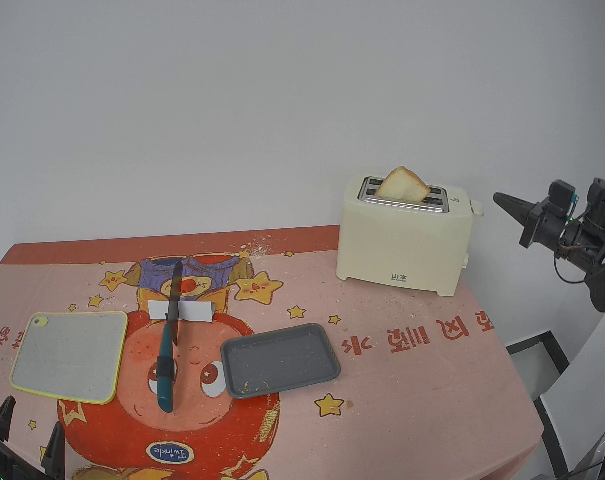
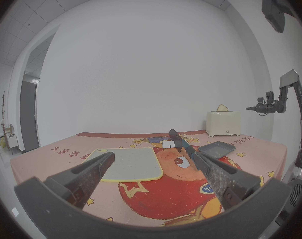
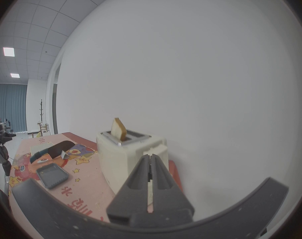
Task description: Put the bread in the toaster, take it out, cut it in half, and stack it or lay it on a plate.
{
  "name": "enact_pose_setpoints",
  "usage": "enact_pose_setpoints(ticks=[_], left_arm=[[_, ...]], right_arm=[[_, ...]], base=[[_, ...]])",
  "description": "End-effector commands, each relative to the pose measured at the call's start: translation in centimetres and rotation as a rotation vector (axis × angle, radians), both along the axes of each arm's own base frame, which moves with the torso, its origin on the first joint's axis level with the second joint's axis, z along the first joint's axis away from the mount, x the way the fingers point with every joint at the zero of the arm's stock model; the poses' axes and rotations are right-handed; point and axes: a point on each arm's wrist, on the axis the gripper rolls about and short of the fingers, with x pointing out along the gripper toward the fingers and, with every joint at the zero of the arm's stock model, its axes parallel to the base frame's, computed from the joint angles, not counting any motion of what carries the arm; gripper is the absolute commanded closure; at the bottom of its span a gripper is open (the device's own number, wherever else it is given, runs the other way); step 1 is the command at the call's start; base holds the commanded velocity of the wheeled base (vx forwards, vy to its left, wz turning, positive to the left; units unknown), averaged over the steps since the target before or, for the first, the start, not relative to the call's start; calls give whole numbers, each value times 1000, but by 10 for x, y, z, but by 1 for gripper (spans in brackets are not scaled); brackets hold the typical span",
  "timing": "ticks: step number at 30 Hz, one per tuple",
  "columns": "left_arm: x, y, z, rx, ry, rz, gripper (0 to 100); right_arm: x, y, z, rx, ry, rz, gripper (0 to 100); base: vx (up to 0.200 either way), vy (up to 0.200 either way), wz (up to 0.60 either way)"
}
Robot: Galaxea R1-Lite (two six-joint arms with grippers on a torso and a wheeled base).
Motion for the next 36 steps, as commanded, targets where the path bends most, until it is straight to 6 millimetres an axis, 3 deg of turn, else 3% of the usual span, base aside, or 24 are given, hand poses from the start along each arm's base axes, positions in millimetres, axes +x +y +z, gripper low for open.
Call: enact_pose_setpoints(ticks=[1,6,7,14,26,36], left_arm=[[1,0,-5,0,18,0,0],[1,0,-5,0,18,0,0],[1,0,-5,0,18,0,0],[1,0,-5,0,18,0,0],[1,0,-5,0,18,0,0],[1,0,-5,0,18,0,0]], right_arm=[[9,31,32,-1,-41,135,100],[26,44,36,-5,16,170,100],[30,45,36,-9,30,170,0],[52,46,34,-36,41,172,0],[76,57,-8,-95,138,199,0],[95,75,-15,-100,122,234,0]], base=[[0,0,0],[0,0,0],[0,0,0],[0,0,0],[0,0,0],[0,0,0]])
